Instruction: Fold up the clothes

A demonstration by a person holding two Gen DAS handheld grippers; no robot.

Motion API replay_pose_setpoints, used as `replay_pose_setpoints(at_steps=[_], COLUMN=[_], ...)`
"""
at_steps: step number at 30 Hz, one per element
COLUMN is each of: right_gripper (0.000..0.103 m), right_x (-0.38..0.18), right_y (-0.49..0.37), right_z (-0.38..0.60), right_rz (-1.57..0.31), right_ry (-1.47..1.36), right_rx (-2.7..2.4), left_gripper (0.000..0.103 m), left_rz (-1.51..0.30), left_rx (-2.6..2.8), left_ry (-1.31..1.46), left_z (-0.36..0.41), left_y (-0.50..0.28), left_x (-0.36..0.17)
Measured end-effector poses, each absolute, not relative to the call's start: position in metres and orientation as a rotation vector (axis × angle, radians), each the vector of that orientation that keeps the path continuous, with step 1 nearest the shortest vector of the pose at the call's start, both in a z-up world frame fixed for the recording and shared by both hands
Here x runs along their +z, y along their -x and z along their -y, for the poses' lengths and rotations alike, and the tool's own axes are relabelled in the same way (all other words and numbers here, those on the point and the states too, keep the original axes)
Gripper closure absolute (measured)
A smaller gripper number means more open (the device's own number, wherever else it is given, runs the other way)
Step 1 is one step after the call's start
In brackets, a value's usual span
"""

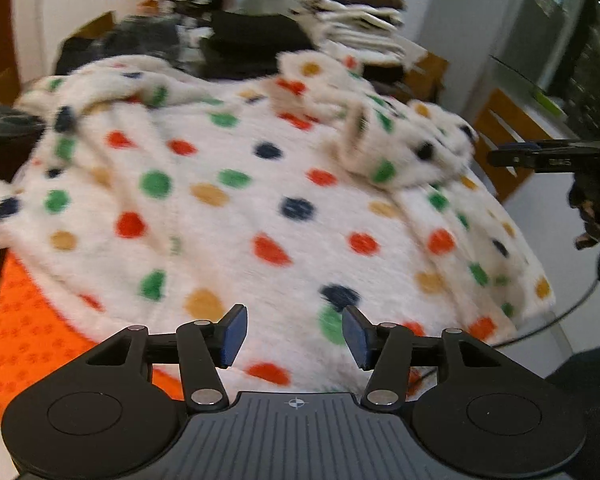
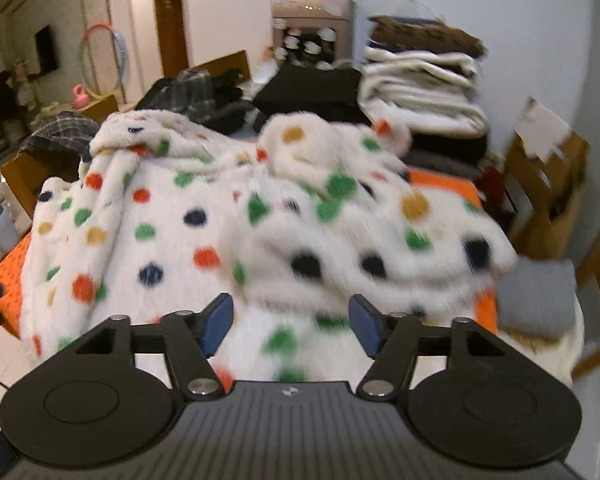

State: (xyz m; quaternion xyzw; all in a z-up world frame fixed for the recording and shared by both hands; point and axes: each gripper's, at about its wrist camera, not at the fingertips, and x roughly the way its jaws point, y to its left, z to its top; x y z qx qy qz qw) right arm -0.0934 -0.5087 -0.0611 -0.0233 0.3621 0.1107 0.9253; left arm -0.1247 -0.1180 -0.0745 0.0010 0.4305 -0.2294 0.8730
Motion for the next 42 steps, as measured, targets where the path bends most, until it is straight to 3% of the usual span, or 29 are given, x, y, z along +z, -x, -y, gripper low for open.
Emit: replay_pose_setpoints(at_steps=[12,13,14,15,18,29,31,33,36,42], right_gripper=[0.031,0.034,0.052,0.077,0.086,0.085,0.081,0.065,0.051,0.047], right_x=[-0.114,-0.118,-0.121,-0.125,-0.117,-0.032,-0.026,-0.025,-0.025,-0.026], right_y=[-0.041,-0.042,-0.044,-0.046,-0.041,0.037,0.054,0.07,0.099,0.145], right_z=[0.463,0.463,0.462,0.461,0.473,0.631,0.661,0.686,0.702,0.703], right_rz=[-0.834,-0.84,-0.845,-0.851,-0.816,-0.665,-0.663,-0.666,-0.657,-0.654], right_ry=[0.233,0.246,0.258,0.271,0.265,0.143,0.133,0.133,0.133,0.052], right_rx=[0.322,0.322,0.322,0.322,0.295,-0.179,-0.296,-0.413,-0.469,-0.421], left_gripper=[0.038,0.038,0.038,0.038,0.038,0.038,0.038,0.038,0.038,0.038], left_rz=[-0.861,-0.863,-0.864,-0.866,-0.867,-0.863,-0.865,-0.861,-0.843,-0.816], left_rx=[-0.267,-0.253,-0.24,-0.228,-0.206,-0.282,-0.319,-0.358,-0.409,-0.461], left_ry=[0.095,0.101,0.106,0.111,0.126,0.147,0.168,0.173,0.15,0.085], left_z=[0.085,0.084,0.083,0.082,0.082,0.119,0.13,0.144,0.165,0.201], left_y=[0.138,0.139,0.141,0.142,0.142,0.114,0.104,0.095,0.08,0.042], left_x=[-0.06,-0.06,-0.061,-0.061,-0.063,-0.068,-0.067,-0.064,-0.059,-0.056])
